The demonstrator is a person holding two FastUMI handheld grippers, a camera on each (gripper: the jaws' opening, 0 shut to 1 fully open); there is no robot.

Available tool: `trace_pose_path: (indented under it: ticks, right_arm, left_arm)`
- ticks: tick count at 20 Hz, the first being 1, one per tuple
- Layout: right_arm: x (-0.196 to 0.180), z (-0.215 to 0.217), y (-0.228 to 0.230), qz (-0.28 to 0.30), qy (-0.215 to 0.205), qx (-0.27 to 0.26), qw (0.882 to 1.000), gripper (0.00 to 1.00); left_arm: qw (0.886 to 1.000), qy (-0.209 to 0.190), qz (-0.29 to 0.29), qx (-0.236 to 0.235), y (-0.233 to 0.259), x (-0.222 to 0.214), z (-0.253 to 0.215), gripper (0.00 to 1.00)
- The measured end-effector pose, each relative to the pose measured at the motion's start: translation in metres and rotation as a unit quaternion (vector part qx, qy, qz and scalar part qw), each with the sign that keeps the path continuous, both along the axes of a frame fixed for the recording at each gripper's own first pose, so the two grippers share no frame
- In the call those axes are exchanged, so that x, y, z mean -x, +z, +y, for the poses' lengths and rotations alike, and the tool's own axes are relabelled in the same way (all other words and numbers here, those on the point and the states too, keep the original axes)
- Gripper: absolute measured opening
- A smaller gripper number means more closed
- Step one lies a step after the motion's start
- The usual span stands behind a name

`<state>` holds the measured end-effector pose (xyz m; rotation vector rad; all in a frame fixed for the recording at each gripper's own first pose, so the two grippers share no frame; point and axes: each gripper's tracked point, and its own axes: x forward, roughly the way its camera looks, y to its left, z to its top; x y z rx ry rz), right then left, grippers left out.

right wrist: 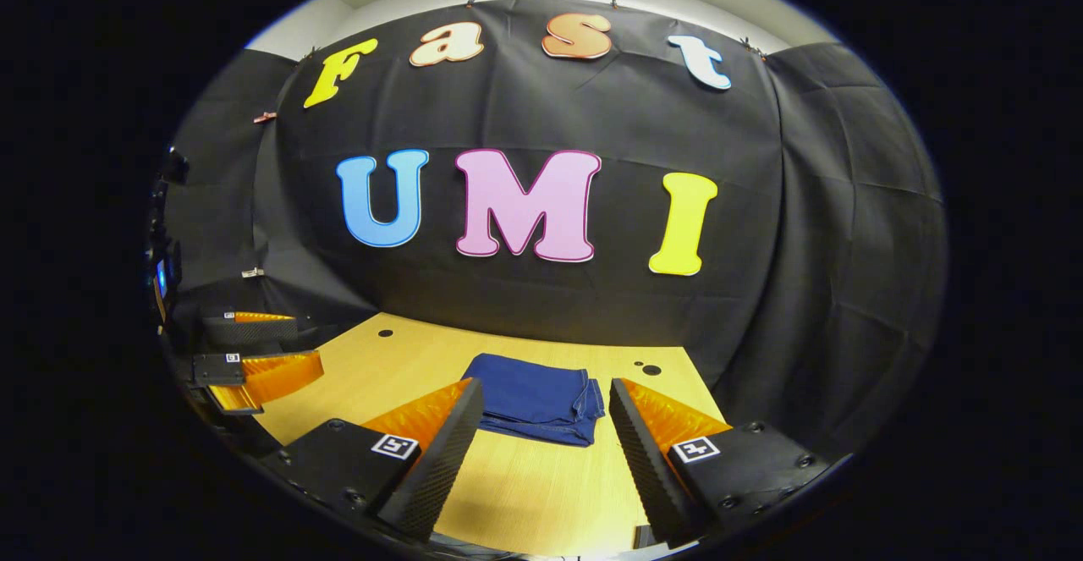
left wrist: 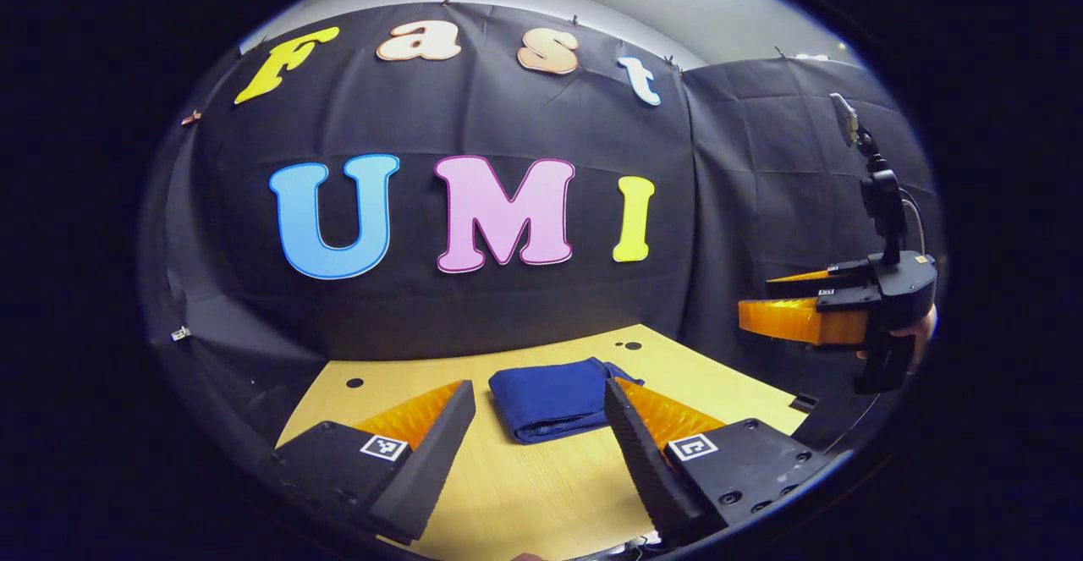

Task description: Grasp the waist and the cuffs of the jeans and fold them to make the two legs overlap; first hold the waist and fold one-third of the jeans toward the cuffs, then hold the cuffs and fold the remaining one-third in the same direction to finish folding.

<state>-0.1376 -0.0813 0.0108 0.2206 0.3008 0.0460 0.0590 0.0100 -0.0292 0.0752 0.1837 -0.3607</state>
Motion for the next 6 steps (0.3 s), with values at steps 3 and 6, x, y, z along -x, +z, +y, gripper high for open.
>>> trace_pose_path:
  ticks: [3, 6]
  right_arm:
    - [0.003, -0.010, 0.009, -0.007, -0.019, -0.006, 1.000, 0.93]
    - [0.004, -0.017, 0.014, -0.015, -0.024, -0.008, 1.000, 0.93]
  left_arm:
    - [1.000, 0.010, -0.006, 0.010, 0.016, 0.005, 0.015, 0.96]
    - [1.000, 0.014, -0.011, 0.021, 0.017, 0.001, 0.011, 0.96]
